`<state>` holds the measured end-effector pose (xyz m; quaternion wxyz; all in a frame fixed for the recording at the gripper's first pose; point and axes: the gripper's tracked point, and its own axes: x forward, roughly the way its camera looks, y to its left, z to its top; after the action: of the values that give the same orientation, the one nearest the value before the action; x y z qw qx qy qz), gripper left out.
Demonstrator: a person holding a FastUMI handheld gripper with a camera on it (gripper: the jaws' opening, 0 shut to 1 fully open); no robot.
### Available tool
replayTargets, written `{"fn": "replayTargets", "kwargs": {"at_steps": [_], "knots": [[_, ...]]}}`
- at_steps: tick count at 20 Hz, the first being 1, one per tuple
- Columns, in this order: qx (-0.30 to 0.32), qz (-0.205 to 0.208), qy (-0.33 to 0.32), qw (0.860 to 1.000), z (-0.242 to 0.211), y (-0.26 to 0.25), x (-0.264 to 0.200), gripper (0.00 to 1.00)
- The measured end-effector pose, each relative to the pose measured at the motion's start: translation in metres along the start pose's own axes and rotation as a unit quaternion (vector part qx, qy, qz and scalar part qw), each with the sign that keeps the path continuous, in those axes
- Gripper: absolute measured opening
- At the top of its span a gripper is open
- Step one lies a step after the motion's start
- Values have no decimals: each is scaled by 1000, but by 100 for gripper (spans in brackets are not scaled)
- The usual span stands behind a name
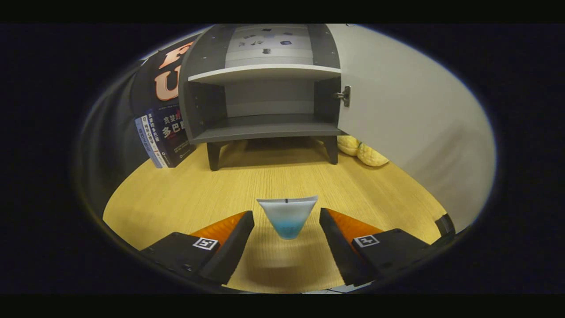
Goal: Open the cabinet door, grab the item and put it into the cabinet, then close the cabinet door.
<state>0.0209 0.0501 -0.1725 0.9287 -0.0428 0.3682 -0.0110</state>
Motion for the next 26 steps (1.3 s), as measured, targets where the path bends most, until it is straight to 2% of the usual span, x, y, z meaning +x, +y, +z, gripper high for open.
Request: {"fn": "replayTargets", "kwargs": {"at_steps": [1, 3, 7, 10, 15, 21, 23, 26], "knots": [[1, -1, -1, 1000, 1, 0, 3, 91], [2, -10, 0, 1000, 2, -4, 2, 64], [20, 2, 9, 1000, 2, 4, 1, 57], [20, 7, -5, 1000, 13, 5, -1, 57], [23, 14, -81, 996, 67, 11, -7, 56], [30, 21, -187, 982, 148, 23, -18, 56], [32, 37, -218, 975, 173, 31, -24, 56], [10, 47, -255, 966, 210, 36, -21, 56]]}}
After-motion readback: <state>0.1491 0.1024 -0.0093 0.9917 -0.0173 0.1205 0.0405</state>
